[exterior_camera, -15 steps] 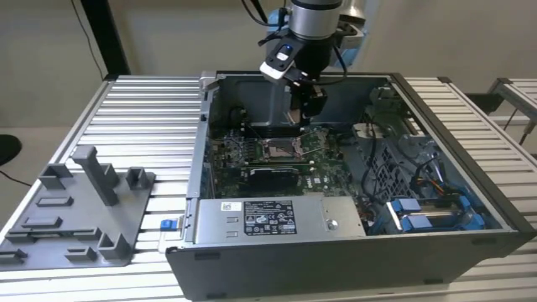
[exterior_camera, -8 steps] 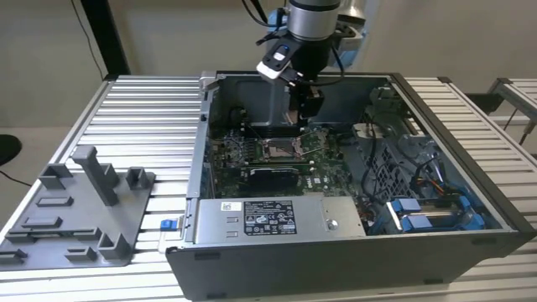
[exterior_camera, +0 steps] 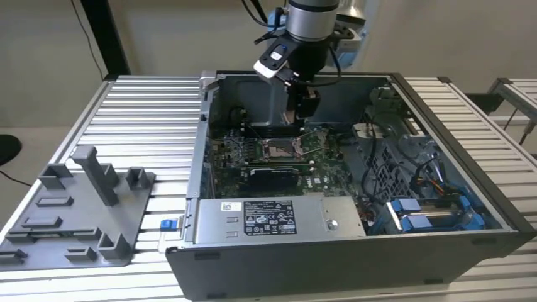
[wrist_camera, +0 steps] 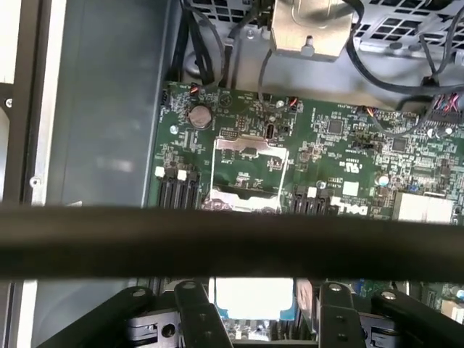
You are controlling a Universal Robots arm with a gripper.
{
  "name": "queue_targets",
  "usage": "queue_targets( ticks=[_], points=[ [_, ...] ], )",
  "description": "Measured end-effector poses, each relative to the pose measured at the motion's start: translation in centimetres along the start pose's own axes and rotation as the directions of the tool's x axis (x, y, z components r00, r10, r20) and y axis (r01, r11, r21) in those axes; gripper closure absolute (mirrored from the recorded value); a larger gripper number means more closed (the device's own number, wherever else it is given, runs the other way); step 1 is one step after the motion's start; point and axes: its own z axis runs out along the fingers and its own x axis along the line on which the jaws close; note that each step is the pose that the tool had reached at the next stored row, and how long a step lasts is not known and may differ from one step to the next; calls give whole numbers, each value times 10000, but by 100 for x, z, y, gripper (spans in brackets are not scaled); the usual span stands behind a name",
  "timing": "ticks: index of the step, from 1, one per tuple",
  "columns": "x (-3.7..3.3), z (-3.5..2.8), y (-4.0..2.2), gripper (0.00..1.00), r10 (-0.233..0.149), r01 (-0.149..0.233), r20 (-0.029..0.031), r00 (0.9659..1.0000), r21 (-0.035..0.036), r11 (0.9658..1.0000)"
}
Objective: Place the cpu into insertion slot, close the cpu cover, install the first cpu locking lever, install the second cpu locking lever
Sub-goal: 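Close the cpu cover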
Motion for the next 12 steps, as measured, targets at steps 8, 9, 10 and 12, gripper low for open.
queue_targets(
  ticks=[8,9,10,12],
  points=[
    [35,88,-29,100,445,-445,9,9990,10,9990],
    [35,92,-30,100,510,-510,9,9987,21,9987],
    [36,97,-32,100,579,-579,9,9983,32,9983],
    [38,106,-34,100,719,-719,9,9974,54,9974]
  ],
)
